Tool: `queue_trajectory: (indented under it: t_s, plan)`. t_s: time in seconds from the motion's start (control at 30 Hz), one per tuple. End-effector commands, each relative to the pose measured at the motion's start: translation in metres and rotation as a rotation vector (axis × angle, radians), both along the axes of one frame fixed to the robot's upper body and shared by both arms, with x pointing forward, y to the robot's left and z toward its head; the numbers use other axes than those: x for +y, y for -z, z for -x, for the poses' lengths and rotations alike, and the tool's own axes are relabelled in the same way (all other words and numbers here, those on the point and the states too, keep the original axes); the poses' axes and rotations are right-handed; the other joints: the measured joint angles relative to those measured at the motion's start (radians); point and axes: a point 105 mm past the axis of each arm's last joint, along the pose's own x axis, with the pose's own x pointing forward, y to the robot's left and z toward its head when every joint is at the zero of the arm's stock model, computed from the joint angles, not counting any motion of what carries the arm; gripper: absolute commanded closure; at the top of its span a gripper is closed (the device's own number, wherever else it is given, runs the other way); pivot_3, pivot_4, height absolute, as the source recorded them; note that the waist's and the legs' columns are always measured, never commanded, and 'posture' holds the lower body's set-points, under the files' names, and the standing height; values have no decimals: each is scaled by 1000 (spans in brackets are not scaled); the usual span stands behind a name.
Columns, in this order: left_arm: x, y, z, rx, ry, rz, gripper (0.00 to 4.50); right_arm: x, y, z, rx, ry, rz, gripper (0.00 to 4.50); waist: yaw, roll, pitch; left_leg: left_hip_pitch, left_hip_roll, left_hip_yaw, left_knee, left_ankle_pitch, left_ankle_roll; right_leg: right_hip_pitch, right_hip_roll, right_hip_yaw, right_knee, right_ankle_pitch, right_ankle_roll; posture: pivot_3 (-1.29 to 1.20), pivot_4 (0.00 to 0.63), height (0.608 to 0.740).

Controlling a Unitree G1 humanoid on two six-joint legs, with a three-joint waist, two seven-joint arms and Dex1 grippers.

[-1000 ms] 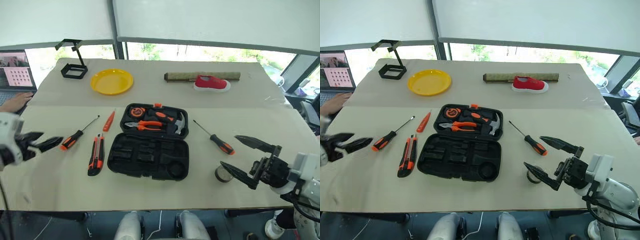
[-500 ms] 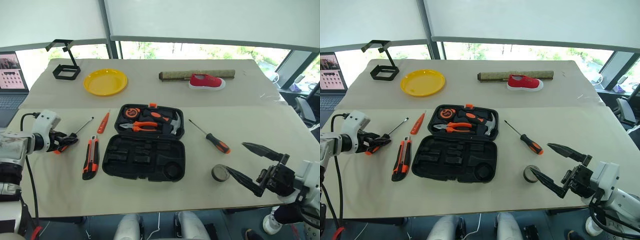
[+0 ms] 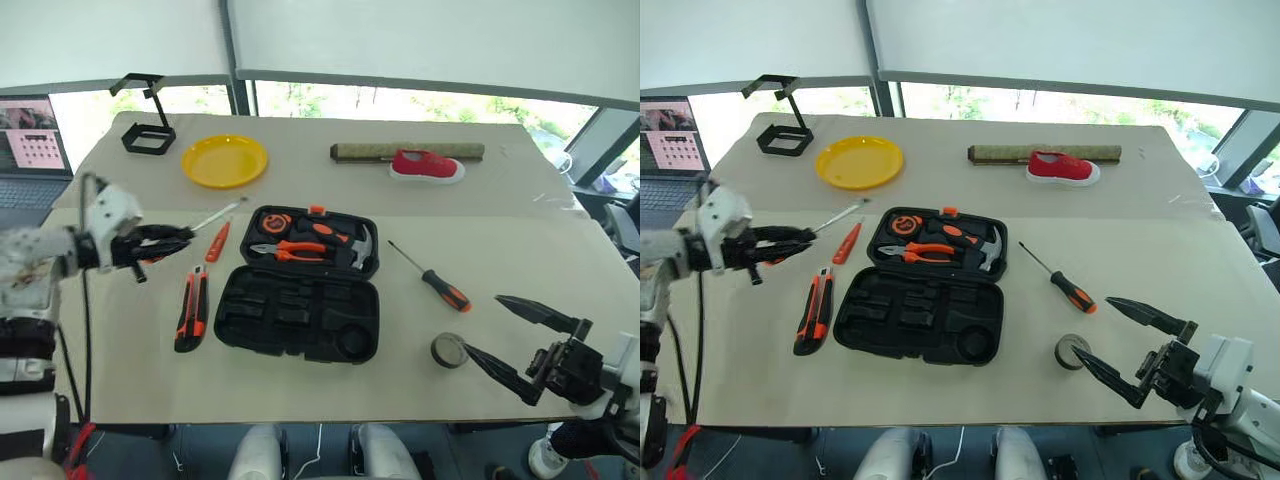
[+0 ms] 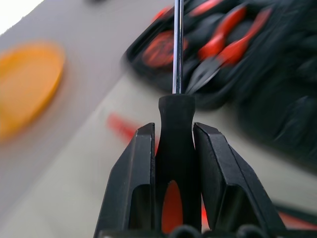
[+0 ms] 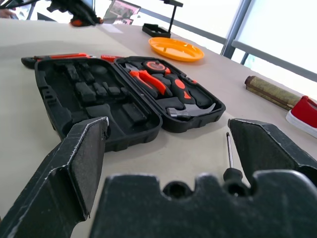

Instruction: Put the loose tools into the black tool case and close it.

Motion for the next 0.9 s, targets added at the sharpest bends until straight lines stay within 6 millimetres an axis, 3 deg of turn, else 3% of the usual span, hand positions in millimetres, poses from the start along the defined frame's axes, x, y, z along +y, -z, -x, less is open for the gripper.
queue_trajectory:
  t_s: [0.03,0.13,0.3,0.47,0.67,0.8,0.9]
  plan:
    - [-40,15,8,-37,184,-154,3789,-5,-8,3,-7,4,4,0,-1,1,-1,1,0,0,0,0,0,0,0,1,0,0,0,0,150,740]
    - [-69,40,16,-11,288,-244,3789,-3,-5,8,7,10,3,0,-13,1,0,0,1,-1,0,0,0,-1,3,2,0,0,0,0,150,740]
    - [-72,61,10,11,258,-350,3789,7,-8,13,30,8,-21,0,-25,1,0,0,2,-4,0,0,0,-1,4,3,1,0,0,0,150,740]
    - [-81,62,-5,-14,202,-351,3789,22,-10,11,58,-15,-25,0,-19,1,0,0,2,-6,3,0,0,0,4,4,1,0,0,0,150,740]
    - [-89,62,-6,9,184,-333,3789,46,-20,4,71,-92,-21,0,-8,2,0,-2,1,-8,8,1,4,1,3,5,1,2,3,0,150,740]
    - [-102,49,4,52,217,-230,3789,59,-29,2,70,-141,-39,0,-6,1,0,-3,1,-8,9,2,5,1,4,6,1,2,3,0,150,740]
    - [-100,44,4,45,213,-245,3789,65,-32,1,78,-176,-40,0,-10,1,0,-7,1,-8,9,2,5,-2,4,5,1,3,3,0,150,740]
